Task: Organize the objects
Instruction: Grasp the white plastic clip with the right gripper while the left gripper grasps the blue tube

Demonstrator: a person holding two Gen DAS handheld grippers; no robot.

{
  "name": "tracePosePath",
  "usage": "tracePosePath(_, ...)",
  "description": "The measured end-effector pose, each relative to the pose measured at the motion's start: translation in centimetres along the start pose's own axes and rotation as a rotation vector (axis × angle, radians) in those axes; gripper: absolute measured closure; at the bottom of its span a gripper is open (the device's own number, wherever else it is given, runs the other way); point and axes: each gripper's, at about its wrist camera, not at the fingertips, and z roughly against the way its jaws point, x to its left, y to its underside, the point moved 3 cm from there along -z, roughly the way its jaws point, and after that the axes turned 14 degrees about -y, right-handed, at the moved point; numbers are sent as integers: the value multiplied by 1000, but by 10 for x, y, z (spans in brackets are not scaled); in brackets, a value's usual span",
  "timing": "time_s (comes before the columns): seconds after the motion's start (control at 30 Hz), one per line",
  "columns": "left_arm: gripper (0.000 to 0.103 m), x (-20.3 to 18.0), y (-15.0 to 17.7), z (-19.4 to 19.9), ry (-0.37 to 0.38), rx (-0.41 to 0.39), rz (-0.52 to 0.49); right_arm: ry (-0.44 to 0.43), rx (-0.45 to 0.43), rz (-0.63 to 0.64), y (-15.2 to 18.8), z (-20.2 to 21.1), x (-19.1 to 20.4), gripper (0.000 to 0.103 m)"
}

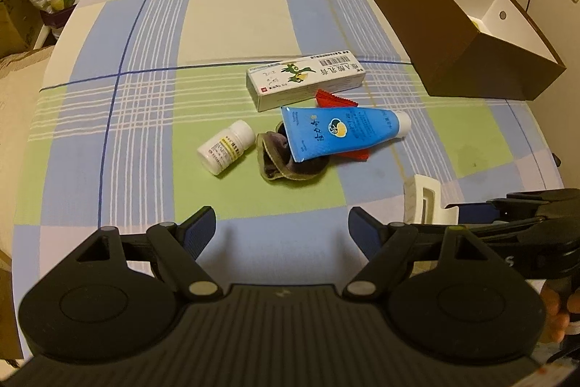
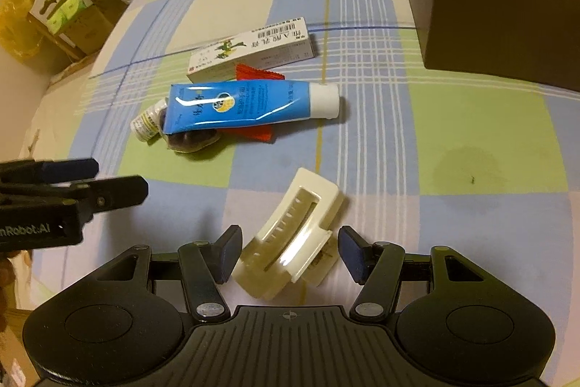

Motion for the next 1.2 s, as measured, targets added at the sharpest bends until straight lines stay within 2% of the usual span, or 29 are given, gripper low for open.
tracePosePath(0.17, 26, -8, -8, -3, 6, -23, -51, 23, -15, 0, -1, 4, -10, 60)
tracePosePath(0.37, 26, -28, -20, -8, 30, -61, -147, 75, -48, -14, -1, 24, -37, 61)
tracePosePath(0.6, 27, -58, -37, -16, 77, -146, -305, 126, -118, -138, 7, 61, -89, 61)
tracePosePath(0.77, 34, -81, -46, -32, 93, -198, -455, 161, -156, -205, 15, 86, -117, 61)
tracePosePath(0.97, 42, -105, -48, -57, 62, -220, -604, 201, -184, -262, 25, 110, -141, 61)
tracePosePath(1.2, 58, -116, -51, -64, 34, -228, -665, 223, -204, -294, 34, 128, -157, 61)
